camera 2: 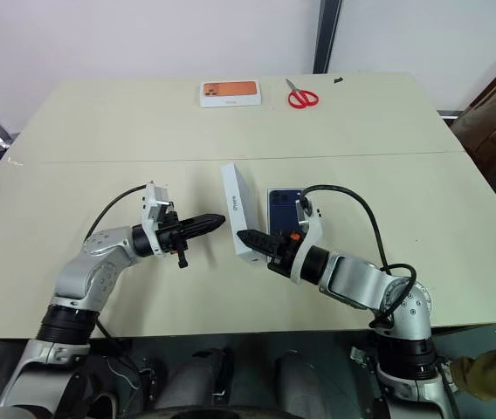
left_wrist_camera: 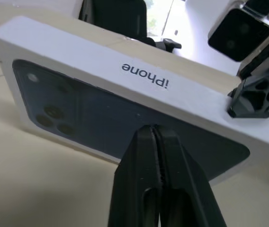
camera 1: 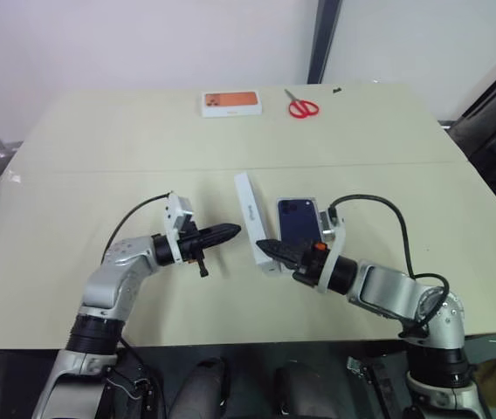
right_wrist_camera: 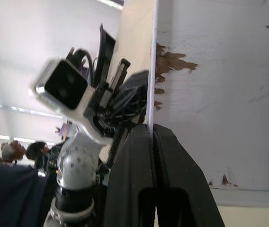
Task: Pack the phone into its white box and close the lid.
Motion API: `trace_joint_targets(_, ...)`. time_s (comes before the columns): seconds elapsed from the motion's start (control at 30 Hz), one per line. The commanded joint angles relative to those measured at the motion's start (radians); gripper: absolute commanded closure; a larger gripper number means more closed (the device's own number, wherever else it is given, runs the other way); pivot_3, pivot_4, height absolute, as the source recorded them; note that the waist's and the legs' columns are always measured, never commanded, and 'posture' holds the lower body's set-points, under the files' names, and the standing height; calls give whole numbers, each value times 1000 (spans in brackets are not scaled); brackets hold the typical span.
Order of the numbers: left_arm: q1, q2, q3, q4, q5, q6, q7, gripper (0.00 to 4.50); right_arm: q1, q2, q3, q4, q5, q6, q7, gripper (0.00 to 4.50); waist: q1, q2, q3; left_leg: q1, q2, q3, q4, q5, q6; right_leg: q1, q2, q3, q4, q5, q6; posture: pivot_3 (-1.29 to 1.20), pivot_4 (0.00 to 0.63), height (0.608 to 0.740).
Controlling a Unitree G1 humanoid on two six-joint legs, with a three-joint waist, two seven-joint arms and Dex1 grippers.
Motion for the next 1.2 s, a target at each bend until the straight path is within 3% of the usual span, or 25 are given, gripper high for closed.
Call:
trace_joint_targets(0.03, -26, -36, -28, 13, 35, -40, 28, 4462, -5, -31, 22, -9, 13, -47, 13, 4500, 1, 0, 0, 0, 0, 0, 0, 0, 0, 0, 0, 0, 0, 0, 0, 0, 150, 734)
trace_joint_targets(0.1, -42, -65, -33, 34, 46, -52, 47, 4462, -6, -50, 28, -11, 9, -62, 27, 4500, 1, 0, 0, 0, 0, 0, 0, 0, 0, 0, 0, 0, 0, 0, 0, 0, 150, 734)
trace_joint_targets(0.13, -51, -77, -36, 45, 50, -54, 55, 4492, -6, -59, 30, -11, 5, -69, 35, 4212, 2, 0, 0, 0, 0, 0, 0, 0, 0, 0, 0, 0, 0, 0, 0, 0, 150, 734)
trace_joint_targets(0.2, -60, -90, -40, 54, 53, -57, 57, 4500, -12, -94, 37, -22, -48, -62, 71, 3571, 2, 0, 0, 0, 0, 0, 1, 0, 0, 0, 0, 0, 0, 0, 0, 0, 150, 734)
trace_joint_targets(0.33, -74, -101, -49, 75, 56, -53, 42, 4500, -23, -169, 27, -53, -148, -55, 195, 1621, 1, 0, 0, 0, 0, 0, 1, 0, 1, 0, 0, 0, 0, 0, 0, 0, 150, 734)
trace_joint_targets(0.67, -146, -210, -76, 164, 72, -56, 80, 4500, 73, -517, -14, -154, -670, -166, 777, 1621, 8, -1, 1, 0, 0, 0, 3, -2, 3, 3, 0, -1, -1, 0, 1, 0, 150, 734)
trace_joint_targets(0.77, -163, -237, -87, 188, 89, -65, 92, 4500, 56, -516, -39, -81, -795, -244, 810, 1621, 2, -1, 1, 0, 0, 1, 3, -2, 3, 3, 1, -1, -1, 0, 1, 0, 150, 734)
trace_joint_targets(0.87, -176, -240, -85, 196, 90, -58, 92, 4500, 32, -535, 43, -51, -1068, -399, 841, 1621, 4, -1, 1, 0, 0, 1, 3, -2, 3, 2, 1, -1, -1, 0, 1, 0, 150, 734)
trace_joint_targets(0.97, -177, -212, -70, 183, 85, -39, 88, 4500, 28, -506, 94, -28, -1202, -479, 872, 1621, 4, -1, 1, 0, 0, 1, 3, -1, 2, 1, 1, 0, -1, 0, 1, 0, 150, 734)
trace_joint_targets(1.07, -174, -168, -48, 178, 79, 2, 104, 4500, 29, -474, 131, 0, -1317, -545, 882, 2466, 3, -1, 1, 0, 0, 1, 3, -1, 2, 1, 1, 0, -1, 0, 1, 0, 150, 734)
trace_joint_targets(1.2, -187, -134, -12, 192, 72, 51, 146, 4500, 9, -435, 151, 42, -1435, -594, 876, 4451, 7, -1, 1, 0, 0, 1, 3, -1, 1, 1, 1, 0, -1, 0, 1, 0, 150, 734)
